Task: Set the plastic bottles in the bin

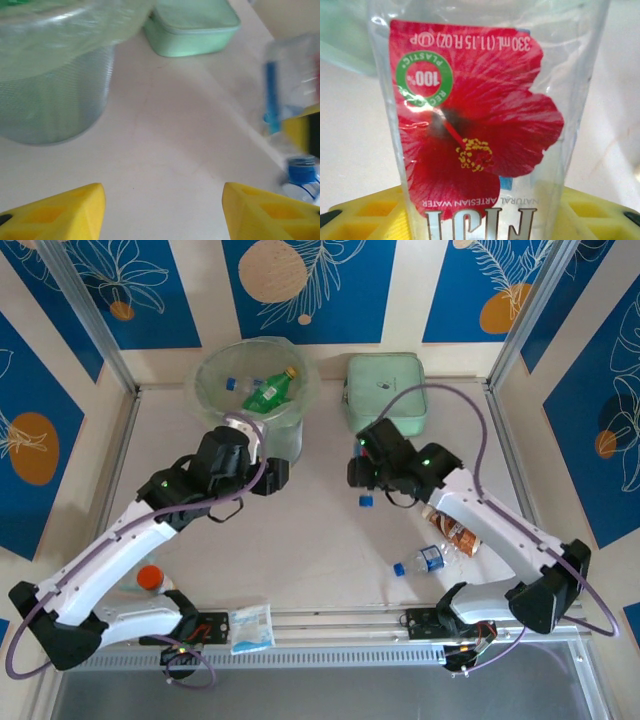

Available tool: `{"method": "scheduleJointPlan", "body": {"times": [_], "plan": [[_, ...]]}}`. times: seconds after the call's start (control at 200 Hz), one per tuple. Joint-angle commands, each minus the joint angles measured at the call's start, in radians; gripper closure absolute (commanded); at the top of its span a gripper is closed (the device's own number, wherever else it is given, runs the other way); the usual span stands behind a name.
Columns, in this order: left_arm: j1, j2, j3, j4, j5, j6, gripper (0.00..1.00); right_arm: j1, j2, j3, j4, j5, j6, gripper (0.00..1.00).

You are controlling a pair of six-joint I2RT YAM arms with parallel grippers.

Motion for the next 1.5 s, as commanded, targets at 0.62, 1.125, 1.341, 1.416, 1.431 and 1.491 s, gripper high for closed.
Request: {"method": "scheduleJointPlan", "body": {"times": [0.62, 1.125, 1.341, 1.416, 1.431, 1.491], "plan": [[0.156, -0.111, -0.117, -0.091, -0.079, -0.111, 0.4, -0.017, 0.794, 1.249, 0.076, -0.246, -0.124, 0.42], [0.129, -0.106, -0.114, -0.035, -0.022, -0.066, 0.41, -0.105, 0.853, 1.303, 0.085, -0.407, -0.052, 0.16], [0.032, -0.061, -0.1, 0.036, 0.002, -0.013, 0.41, -0.094, 0.65, 1.075, 0.097, -0.28, -0.09, 0.17], [-0.019, -0.034, -0.092, 0.072, 0.015, 0.017, 0.41, -0.097, 0.526, 0.903, 0.126, -0.21, -0.096, 0.17], [-0.03, -0.028, -0.092, 0.079, 0.02, 0.023, 0.4, -0.098, 0.5, 0.865, 0.135, -0.194, -0.097, 0.17], [-0.069, 0.001, -0.088, 0.117, 0.045, 0.052, 0.38, -0.11, 0.381, 0.708, 0.16, -0.137, -0.095, 0.17]]}}
